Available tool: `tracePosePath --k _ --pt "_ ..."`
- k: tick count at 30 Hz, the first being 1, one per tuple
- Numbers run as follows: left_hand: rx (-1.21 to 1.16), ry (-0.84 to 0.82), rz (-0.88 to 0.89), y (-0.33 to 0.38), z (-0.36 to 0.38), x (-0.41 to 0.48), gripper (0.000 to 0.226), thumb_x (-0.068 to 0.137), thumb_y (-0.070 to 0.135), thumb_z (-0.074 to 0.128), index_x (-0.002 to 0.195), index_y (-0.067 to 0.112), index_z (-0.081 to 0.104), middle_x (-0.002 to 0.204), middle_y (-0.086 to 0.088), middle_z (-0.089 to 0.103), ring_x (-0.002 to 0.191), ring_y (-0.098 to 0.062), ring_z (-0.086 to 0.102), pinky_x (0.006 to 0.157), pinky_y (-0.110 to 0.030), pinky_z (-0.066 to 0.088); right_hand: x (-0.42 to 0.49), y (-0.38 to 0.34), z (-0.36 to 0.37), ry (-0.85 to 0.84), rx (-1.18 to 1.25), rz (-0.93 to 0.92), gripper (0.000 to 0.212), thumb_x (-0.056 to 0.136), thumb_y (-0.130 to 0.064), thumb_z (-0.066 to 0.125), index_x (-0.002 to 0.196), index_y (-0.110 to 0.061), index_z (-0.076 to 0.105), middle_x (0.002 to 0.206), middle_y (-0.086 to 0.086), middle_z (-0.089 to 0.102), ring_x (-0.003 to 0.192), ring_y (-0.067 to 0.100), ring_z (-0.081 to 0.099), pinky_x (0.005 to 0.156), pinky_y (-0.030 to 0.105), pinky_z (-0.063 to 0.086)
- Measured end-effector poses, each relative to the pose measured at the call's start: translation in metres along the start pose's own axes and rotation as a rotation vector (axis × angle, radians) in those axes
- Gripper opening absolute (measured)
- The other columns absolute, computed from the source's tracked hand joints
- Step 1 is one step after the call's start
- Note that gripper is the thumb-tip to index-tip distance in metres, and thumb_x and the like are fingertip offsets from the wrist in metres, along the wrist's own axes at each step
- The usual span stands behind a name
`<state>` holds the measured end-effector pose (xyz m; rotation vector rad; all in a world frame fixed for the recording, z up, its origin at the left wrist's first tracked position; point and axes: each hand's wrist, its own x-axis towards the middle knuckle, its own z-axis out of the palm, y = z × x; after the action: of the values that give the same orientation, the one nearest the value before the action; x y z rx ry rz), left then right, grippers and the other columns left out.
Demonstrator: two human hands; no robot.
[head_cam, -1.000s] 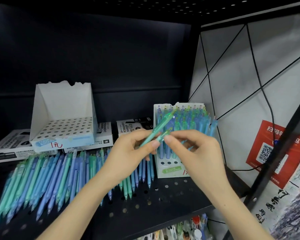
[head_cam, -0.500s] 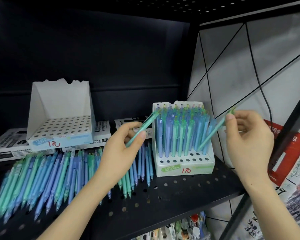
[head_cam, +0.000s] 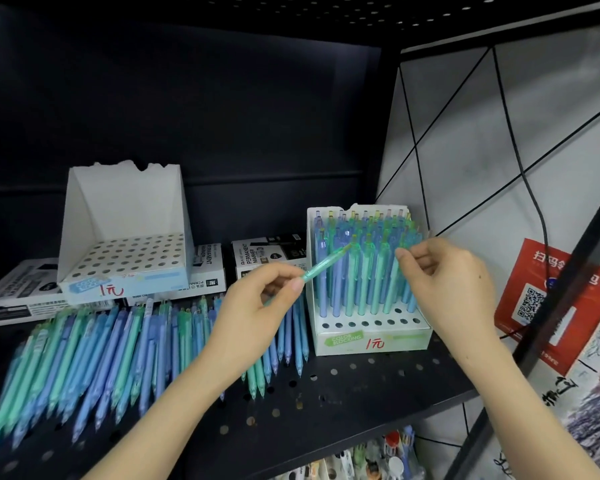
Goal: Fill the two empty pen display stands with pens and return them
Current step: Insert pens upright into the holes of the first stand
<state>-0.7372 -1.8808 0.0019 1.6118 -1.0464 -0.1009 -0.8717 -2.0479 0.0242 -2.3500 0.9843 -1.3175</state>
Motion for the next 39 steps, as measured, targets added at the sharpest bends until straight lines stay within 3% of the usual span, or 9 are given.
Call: tracePosePath --k 6,8,10,13,17,20,25,29,39 --pt "-0.063 -0.020 0.007 -0.001 0.003 0.000 0.017 0.086 0.015 0.062 0.092 0.031 0.066 0.085 0.006 0.064 0.082 -0.006 0.057 0.076 -0.016 0.048 -0.008 -0.006 -0.008 0.048 -0.053 -0.023 0.023 0.087 -0.037 0.060 0.096 -0.018 0.068 0.066 -0.015 0.055 0.061 0.011 0.054 0.058 0.027 0.041" --pt "-0.080 -0.031 0.039 0.000 0.004 -0.002 0.020 0.085 0.013 0.063 0.093 0.031 0.067 0.086 0.005 0.063 0.083 -0.006 0.058 0.078 -0.018 0.048 -0.021 -0.013 -0.015 0.007 0.176 0.002 0.025 0.084 -0.044 0.058 0.091 -0.022 0.069 0.064 -0.015 0.061 0.061 0.004 0.057 0.058 0.021 0.043" --pt "-0.078 -0.058 0.069 0.001 0.007 -0.004 0.023 0.085 0.012 0.064 0.095 0.032 0.068 0.088 0.005 0.062 0.085 -0.008 0.058 0.080 -0.022 0.049 -0.035 -0.025 -0.020 -0.203 0.504 0.089 0.027 0.075 -0.050 0.058 0.083 -0.027 0.070 0.067 -0.009 0.068 0.064 0.001 0.061 0.060 0.014 0.045" --pt "-0.038 -0.109 0.138 -0.001 0.015 -0.006 0.022 0.085 0.013 0.065 0.096 0.031 0.069 0.088 0.007 0.061 0.086 -0.009 0.057 0.079 -0.028 0.048 -0.049 -0.030 -0.014 -0.340 0.741 0.120 0.015 0.075 -0.036 0.064 0.076 -0.023 0.072 0.069 -0.005 0.071 0.063 0.002 0.064 0.058 0.011 0.046" --pt "0.001 -0.116 0.185 -0.001 0.023 -0.008 0.026 0.084 0.019 0.065 0.104 0.035 0.067 0.092 0.011 0.059 0.089 -0.009 0.056 0.079 -0.026 0.047 -0.045 -0.021 -0.009 -0.268 0.781 0.155 0.011 0.086 -0.018 0.062 0.079 -0.017 0.070 0.068 -0.003 0.070 0.064 0.007 0.065 0.058 0.014 0.048" --pt "0.181 -0.057 0.195 -0.003 0.021 -0.006 0.036 0.085 0.033 0.064 0.118 0.044 0.055 0.104 0.024 0.054 0.105 0.000 0.049 0.093 -0.024 0.042 -0.031 -0.009 -0.025 -0.076 0.834 0.192 0.011 0.089 -0.017 0.057 0.080 -0.017 0.064 0.066 -0.001 0.065 0.061 0.009 0.062 0.056 0.015 0.049" --pt "0.401 -0.098 0.002 -0.006 0.017 -0.003 0.079 0.080 0.045 0.065 0.145 0.039 0.021 0.144 0.022 0.028 0.135 -0.003 0.024 0.113 -0.029 0.022 -0.013 0.014 -0.038 0.239 0.484 0.082 0.008 0.092 -0.026 0.057 0.086 -0.023 0.061 0.075 -0.004 0.063 0.070 0.020 0.062 0.064 0.027 0.049" --pt "0.513 -0.184 -0.004 -0.012 0.024 -0.003 0.093 0.080 0.046 0.066 0.147 0.037 0.002 0.148 0.025 0.011 0.140 -0.003 0.008 0.104 -0.016 0.002 -0.016 0.012 -0.029 0.284 0.147 -0.045 0.017 0.092 -0.024 0.057 0.094 -0.010 0.066 0.070 -0.010 0.056 0.061 0.012 0.054 0.057 0.024 0.040" --pt "0.571 -0.177 0.049 -0.022 0.028 0.000 0.094 0.082 0.045 0.064 0.148 0.033 -0.001 0.154 0.017 0.008 0.142 -0.006 0.005 0.104 -0.013 -0.001 -0.003 0.009 -0.011 0.082 -0.069 -0.020 0.024 0.089 -0.032 0.060 0.087 -0.011 0.071 0.067 -0.004 0.060 0.060 0.013 0.051 0.050 0.014 0.027"
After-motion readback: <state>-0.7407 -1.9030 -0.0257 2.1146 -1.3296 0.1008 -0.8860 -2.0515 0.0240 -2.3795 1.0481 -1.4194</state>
